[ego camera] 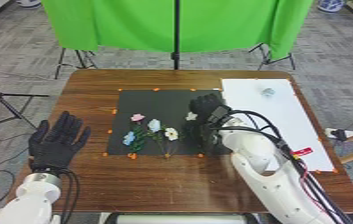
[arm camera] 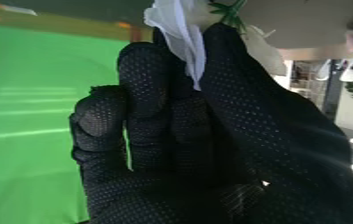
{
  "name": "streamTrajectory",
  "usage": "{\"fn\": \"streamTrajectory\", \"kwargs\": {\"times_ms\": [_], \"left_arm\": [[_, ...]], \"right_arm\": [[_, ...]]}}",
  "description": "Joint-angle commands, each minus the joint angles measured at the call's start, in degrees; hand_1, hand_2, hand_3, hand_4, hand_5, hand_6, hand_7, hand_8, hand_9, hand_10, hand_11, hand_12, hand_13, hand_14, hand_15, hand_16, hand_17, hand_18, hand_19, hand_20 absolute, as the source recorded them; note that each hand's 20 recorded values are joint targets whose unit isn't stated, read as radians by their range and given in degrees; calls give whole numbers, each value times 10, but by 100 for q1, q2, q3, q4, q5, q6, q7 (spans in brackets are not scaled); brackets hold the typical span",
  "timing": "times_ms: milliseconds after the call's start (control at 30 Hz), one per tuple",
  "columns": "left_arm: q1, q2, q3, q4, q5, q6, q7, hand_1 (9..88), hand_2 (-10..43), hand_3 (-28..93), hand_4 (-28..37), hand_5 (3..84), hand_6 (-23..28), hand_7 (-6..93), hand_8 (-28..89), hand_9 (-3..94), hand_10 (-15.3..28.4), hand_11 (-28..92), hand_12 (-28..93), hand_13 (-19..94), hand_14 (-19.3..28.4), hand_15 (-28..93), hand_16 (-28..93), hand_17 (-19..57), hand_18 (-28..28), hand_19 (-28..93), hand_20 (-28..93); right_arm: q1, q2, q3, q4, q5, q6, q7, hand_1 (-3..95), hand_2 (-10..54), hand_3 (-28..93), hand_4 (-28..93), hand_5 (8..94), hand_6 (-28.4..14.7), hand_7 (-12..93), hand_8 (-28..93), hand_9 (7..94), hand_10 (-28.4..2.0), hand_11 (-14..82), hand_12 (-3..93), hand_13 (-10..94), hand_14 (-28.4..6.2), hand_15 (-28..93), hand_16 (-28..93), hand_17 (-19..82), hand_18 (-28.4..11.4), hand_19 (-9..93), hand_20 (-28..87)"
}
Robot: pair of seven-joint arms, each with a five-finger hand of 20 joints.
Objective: Arrange flowers
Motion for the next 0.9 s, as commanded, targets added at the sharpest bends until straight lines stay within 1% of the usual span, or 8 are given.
{"fn": "streamTrajectory", "kwargs": {"times_ms": [33, 233, 367, 467, 633, 700, 833, 900], "left_arm": [[75, -31, -42, 18, -4, 0, -102, 286, 157, 753, -283, 487, 87, 195, -113, 442, 151, 333, 150, 341, 165, 538, -66, -48, 162, 434, 183], [55, -34, -60, 33, 3, 4, -135, 285, 157, 754, -283, 486, 86, 196, -113, 443, 151, 332, 151, 343, 164, 537, -65, -48, 162, 434, 183], [91, -41, -84, 16, 15, -33, -136, 286, 154, 755, -283, 486, 86, 195, -114, 443, 151, 332, 152, 343, 164, 537, -65, -47, 161, 434, 183], [79, -45, -83, 18, 2, -25, -114, 287, 152, 756, -283, 485, 86, 195, -114, 442, 151, 331, 152, 343, 164, 537, -65, -46, 161, 434, 183], [39, -54, -50, 35, 9, -40, -129, 291, 143, 759, -283, 479, 86, 195, -114, 441, 151, 331, 152, 343, 163, 536, -65, -46, 160, 435, 182], [58, -45, -54, 35, 0, -41, -107, 293, 140, 760, -283, 478, 86, 195, -114, 441, 151, 331, 152, 342, 164, 536, -65, -45, 160, 435, 182], [82, -54, -65, 22, -9, -46, -74, 297, 131, 764, -283, 476, 85, 195, -114, 438, 150, 331, 152, 340, 162, 535, -66, -45, 159, 434, 182], [73, -67, -61, 28, 2, -66, -77, 298, 130, 764, -283, 474, 85, 195, -115, 437, 149, 332, 152, 340, 161, 534, -66, -46, 160, 433, 182]], "right_arm": [[-161, 58, -80, -116, -107, 48, -62, 640, -95, 734, -283, 720, 7, 423, -15, 822, -77, 117, 429, 635, -69, 529, 481, 319, -207, 818, 469], [-251, 97, -43, -296, -68, -19, -91, 628, -95, 732, -283, 677, 6, 326, -65, 768, -84, 85, 358, 610, -70, 535, 467, 310, -209, 817, 459], [-318, 145, -45, -607, -23, -357, -21, 617, -95, 733, -283, 651, 11, 269, -160, 702, -98, 168, 260, 594, -76, 548, 452, 303, -212, 820, 450], [-295, 129, -56, -769, -58, -660, 10, 613, -95, 732, -283, 626, 7, 256, -174, 669, -111, 209, 192, 585, -80, 542, 447, 294, -215, 816, 447], [-266, 79, 70, -957, 269, -1003, 411, 589, -95, 740, -283, 554, -9, 234, -169, 600, -133, 193, 167, 557, -88, 542, 423, 290, -224, 819, 445], [-269, 109, 110, -1044, 394, -1041, 590, 568, -95, 761, -283, 523, -17, 230, -168, 573, -145, 191, 162, 539, -100, 563, 388, 290, -228, 823, 441], [-197, 63, 405, -1114, 629, -1297, 670, 549, -95, 782, -283, 505, -26, 221, -165, 551, -154, 186, 158, 528, -110, 574, 371, 289, -230, 827, 437], [-137, 60, 560, -1123, 780, -1233, 825, 542, -95, 789, -283, 497, -28, 218, -163, 543, -156, 183, 156, 522, -112, 577, 361, 288, -231, 828, 436]]}}
